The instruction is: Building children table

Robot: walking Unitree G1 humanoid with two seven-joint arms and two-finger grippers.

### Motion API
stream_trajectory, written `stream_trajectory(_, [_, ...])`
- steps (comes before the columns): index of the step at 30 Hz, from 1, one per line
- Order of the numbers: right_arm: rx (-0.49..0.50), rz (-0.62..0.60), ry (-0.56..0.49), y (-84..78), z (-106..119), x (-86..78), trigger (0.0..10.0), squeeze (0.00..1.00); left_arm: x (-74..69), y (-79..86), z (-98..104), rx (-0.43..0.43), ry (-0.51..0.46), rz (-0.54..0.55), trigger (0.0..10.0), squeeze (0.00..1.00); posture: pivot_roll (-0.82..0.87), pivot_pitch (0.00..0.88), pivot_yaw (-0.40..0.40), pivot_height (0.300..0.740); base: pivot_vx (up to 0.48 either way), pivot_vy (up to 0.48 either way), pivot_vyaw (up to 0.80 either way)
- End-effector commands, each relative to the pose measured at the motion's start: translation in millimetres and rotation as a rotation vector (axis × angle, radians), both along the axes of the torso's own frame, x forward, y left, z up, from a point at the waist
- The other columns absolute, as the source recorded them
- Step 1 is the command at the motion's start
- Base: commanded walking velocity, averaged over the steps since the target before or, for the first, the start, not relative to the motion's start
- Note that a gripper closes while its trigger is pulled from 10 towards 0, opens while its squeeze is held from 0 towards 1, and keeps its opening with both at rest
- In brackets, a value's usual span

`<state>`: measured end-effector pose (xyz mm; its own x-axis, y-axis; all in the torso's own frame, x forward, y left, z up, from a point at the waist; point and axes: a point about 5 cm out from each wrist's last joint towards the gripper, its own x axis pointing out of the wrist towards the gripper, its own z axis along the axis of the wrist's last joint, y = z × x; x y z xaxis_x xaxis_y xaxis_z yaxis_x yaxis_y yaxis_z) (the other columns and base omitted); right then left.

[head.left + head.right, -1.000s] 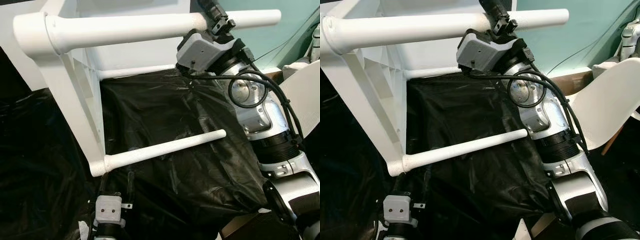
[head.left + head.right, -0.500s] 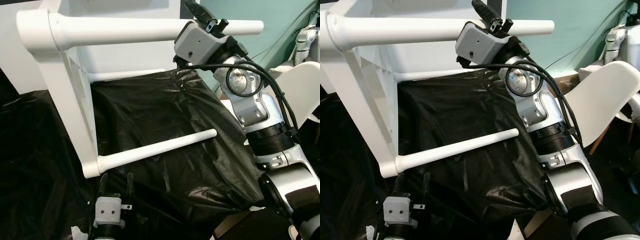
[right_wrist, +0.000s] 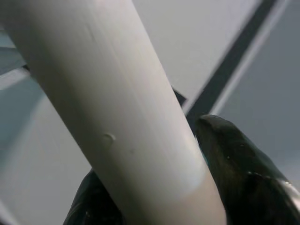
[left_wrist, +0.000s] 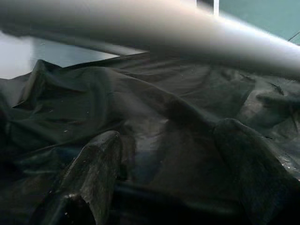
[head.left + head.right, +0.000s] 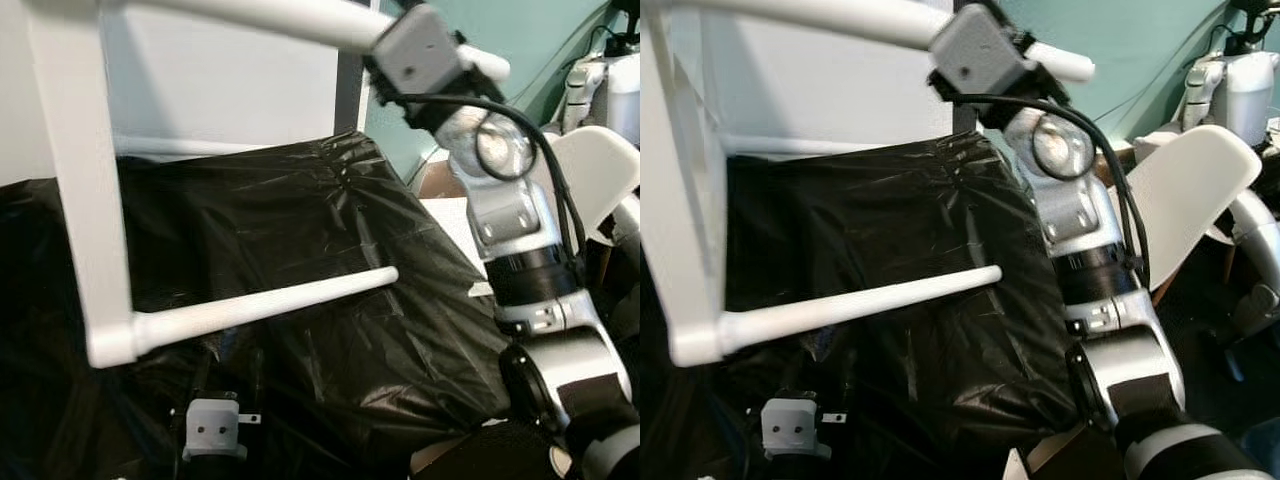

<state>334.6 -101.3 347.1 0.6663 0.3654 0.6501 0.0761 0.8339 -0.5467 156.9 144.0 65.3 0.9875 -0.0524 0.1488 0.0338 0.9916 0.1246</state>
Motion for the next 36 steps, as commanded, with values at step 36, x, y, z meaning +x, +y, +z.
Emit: stream_trajectory(36, [0.369,0.360,0.680,-17.0,-129,-62.1,0.0,0.32,6.2,4.6,5,0.010,0.000,0.024,10.0,0.00,-0.07,0.000,0.082,0.740,0.000,0.000,0.00])
